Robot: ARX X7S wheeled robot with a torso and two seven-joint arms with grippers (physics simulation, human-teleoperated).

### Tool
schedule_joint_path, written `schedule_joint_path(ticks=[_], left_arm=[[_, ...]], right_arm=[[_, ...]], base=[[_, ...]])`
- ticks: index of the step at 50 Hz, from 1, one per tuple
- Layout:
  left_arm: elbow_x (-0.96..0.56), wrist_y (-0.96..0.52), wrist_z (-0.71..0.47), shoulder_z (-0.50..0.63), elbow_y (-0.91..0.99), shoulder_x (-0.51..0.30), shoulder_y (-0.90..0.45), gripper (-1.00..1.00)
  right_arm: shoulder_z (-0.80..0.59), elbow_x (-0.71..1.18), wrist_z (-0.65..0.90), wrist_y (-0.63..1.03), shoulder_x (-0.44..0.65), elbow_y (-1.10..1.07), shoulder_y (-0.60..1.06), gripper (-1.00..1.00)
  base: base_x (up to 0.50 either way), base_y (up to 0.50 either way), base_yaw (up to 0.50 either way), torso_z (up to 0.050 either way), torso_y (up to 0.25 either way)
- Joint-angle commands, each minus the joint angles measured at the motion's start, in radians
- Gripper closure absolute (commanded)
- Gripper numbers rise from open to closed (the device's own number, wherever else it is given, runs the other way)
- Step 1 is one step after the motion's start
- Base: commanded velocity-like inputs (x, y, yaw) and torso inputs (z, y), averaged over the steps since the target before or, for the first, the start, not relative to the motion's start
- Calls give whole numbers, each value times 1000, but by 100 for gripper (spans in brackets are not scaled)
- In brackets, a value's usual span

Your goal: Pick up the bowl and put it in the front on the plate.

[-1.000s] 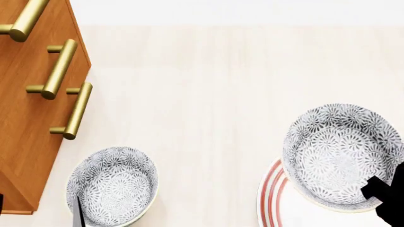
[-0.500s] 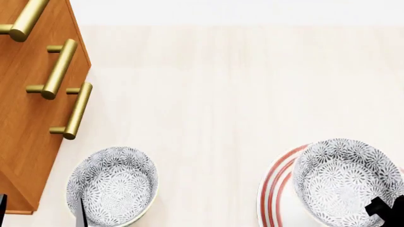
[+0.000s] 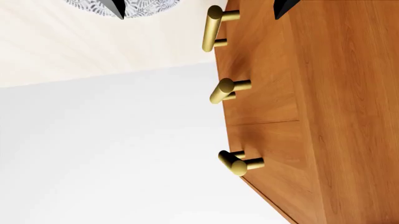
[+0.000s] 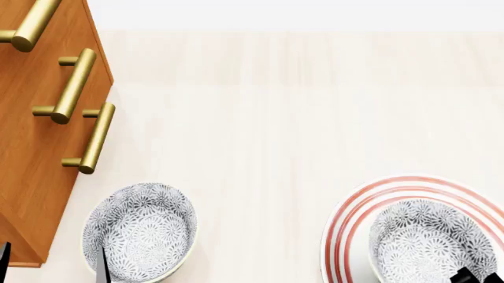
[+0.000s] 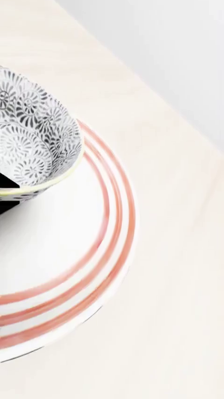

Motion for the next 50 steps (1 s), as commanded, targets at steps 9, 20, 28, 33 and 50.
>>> schedule_joint_path(ticks=[9, 20, 28, 33, 50], left_arm=[[11, 20, 12, -8, -2, 8, 0, -100], [7, 11, 9, -7, 3, 5, -1, -100], [3, 9, 6, -6, -1, 5, -3, -100], [3, 6, 4, -5, 1, 4, -4, -100], [6, 8, 3, 5, 4, -1, -3, -100]], right_arm=[[-27, -59, -60, -9, -49, 74, 27, 100], [-51, -70, -66, -3, -60, 94, 38, 100], [-57, -83, -73, -6, -64, 115, 39, 100], [-64, -110, -72, -9, -57, 107, 35, 100], [60, -95, 55, -18, 48, -17, -26, -100]], base=[[0, 0, 0, 0, 0], [0, 0, 0, 0, 0], [3, 0, 2, 0, 0], [3, 0, 3, 0, -4], [0, 0, 0, 0, -1]])
